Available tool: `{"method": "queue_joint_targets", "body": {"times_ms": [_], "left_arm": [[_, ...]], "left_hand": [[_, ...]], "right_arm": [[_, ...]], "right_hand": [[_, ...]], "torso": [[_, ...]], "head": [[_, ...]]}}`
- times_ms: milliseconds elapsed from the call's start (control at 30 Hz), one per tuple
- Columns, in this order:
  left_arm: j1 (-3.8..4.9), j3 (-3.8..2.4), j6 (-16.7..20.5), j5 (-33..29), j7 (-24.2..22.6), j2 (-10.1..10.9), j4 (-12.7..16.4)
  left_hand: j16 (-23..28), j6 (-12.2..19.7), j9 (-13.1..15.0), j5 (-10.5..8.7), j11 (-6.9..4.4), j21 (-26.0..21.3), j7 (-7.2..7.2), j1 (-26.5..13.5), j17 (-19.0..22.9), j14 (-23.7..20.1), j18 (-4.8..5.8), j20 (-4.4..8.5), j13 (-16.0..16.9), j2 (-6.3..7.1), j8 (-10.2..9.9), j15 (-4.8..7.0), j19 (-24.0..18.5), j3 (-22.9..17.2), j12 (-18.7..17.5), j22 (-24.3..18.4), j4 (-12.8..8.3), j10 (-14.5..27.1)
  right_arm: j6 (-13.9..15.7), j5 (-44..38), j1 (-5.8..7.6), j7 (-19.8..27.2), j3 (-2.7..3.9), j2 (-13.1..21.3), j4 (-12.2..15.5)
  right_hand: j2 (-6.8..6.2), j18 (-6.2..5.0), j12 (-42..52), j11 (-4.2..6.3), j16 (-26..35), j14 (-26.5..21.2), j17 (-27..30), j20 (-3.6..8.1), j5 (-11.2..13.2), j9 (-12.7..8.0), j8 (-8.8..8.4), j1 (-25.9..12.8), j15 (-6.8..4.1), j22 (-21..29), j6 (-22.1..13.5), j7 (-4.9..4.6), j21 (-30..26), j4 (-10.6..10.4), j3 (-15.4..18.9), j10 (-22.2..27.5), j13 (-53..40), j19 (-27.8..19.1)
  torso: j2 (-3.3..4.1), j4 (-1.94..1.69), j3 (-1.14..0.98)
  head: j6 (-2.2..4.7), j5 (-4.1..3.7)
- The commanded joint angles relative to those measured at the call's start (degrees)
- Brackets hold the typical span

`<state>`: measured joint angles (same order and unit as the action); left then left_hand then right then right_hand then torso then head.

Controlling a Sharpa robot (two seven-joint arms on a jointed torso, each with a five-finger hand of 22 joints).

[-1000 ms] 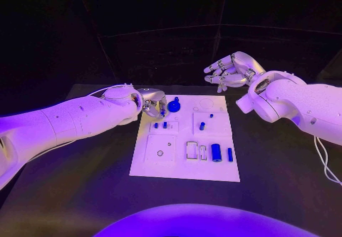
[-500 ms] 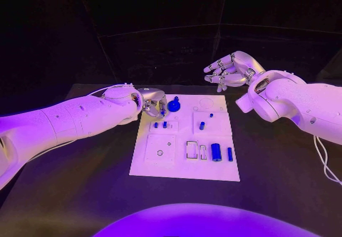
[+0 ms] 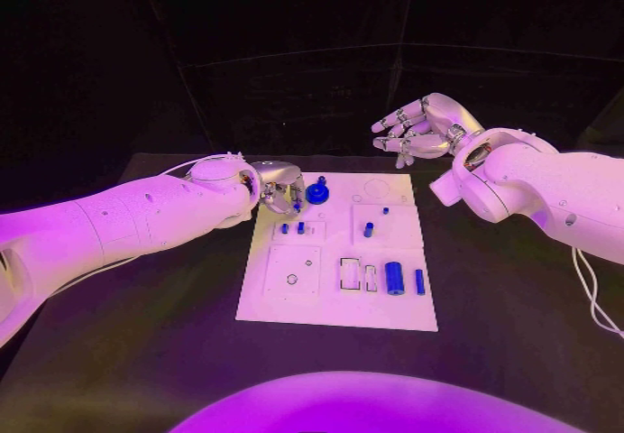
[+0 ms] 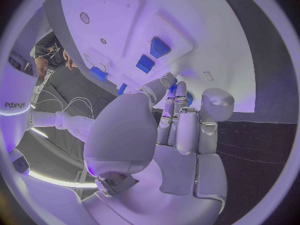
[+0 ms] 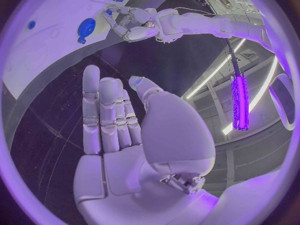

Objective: Assemble the parts on the task board

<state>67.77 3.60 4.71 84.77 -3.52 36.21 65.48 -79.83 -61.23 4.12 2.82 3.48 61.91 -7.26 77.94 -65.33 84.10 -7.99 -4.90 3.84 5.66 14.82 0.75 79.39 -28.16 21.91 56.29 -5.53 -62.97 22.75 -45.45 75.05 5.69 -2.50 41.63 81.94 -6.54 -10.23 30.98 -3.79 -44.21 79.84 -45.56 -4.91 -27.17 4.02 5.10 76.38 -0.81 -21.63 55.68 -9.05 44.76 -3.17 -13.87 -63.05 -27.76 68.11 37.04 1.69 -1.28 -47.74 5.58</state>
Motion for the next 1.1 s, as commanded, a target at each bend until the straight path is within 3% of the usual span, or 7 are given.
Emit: {"method": "queue_joint_targets", "body": {"times_ms": [33,767,1100], "left_arm": [[-0.04,0.03,-0.3,-0.1,0.2,-0.1,0.0],[-0.06,0.03,1.4,-0.1,-0.3,0.5,0.7],[-0.06,0.02,1.6,-0.1,-0.5,0.7,1.2]], "left_hand": [[0.1,-0.3,0.1,0.04,-0.03,0.2,0.00,-0.2,0.1,1.0,0.97,0.22,0.1,0.37,-0.4,0.42,-0.1,-0.3,-0.4,-0.1,-0.2,-0.5],[0.1,-0.8,0.1,0.04,-0.21,0.4,0.15,-0.2,0.3,1.0,0.99,0.30,0.2,0.33,-0.4,0.55,-0.1,-0.3,-0.5,0.3,-0.4,-1.0],[0.1,-0.7,0.1,0.04,-0.20,0.5,0.15,-0.3,0.3,1.0,1.00,0.32,0.2,0.54,-0.5,0.56,-0.1,-0.2,-0.5,0.3,-0.5,-1.0]], "right_arm": [[-0.2,0.1,0.11,0.3,0.04,-0.1,0.0],[-0.2,0.1,0.12,0.3,0.04,0.1,0.1],[-0.2,0.1,0.12,0.3,0.04,0.1,0.1]], "right_hand": [[-0.29,-0.30,0.2,-0.01,0.3,-0.3,-0.1,-0.02,-0.4,0.0,-0.15,-0.2,-0.05,0.1,-0.4,-0.03,-0.4,0.0,-0.3,0.4,0.1,0.4],[-0.30,-0.30,0.2,-0.02,0.3,-0.3,-0.1,-0.02,-0.4,0.0,-0.14,-0.2,-0.05,0.1,-0.4,-0.03,-0.4,0.0,-0.3,0.4,0.1,0.4],[-0.32,-0.30,0.2,-0.02,0.3,-0.3,-0.1,-0.02,-0.4,0.0,-0.13,-0.2,-0.05,0.1,-0.4,-0.03,-0.4,0.0,-0.4,0.4,0.1,0.5]], "torso": [[0.00,0.02,0.01],[0.08,-0.03,0.03],[0.00,0.05,0.02]], "head": [[-0.07,-0.03],[-0.02,-0.13],[-0.31,-0.15]]}}
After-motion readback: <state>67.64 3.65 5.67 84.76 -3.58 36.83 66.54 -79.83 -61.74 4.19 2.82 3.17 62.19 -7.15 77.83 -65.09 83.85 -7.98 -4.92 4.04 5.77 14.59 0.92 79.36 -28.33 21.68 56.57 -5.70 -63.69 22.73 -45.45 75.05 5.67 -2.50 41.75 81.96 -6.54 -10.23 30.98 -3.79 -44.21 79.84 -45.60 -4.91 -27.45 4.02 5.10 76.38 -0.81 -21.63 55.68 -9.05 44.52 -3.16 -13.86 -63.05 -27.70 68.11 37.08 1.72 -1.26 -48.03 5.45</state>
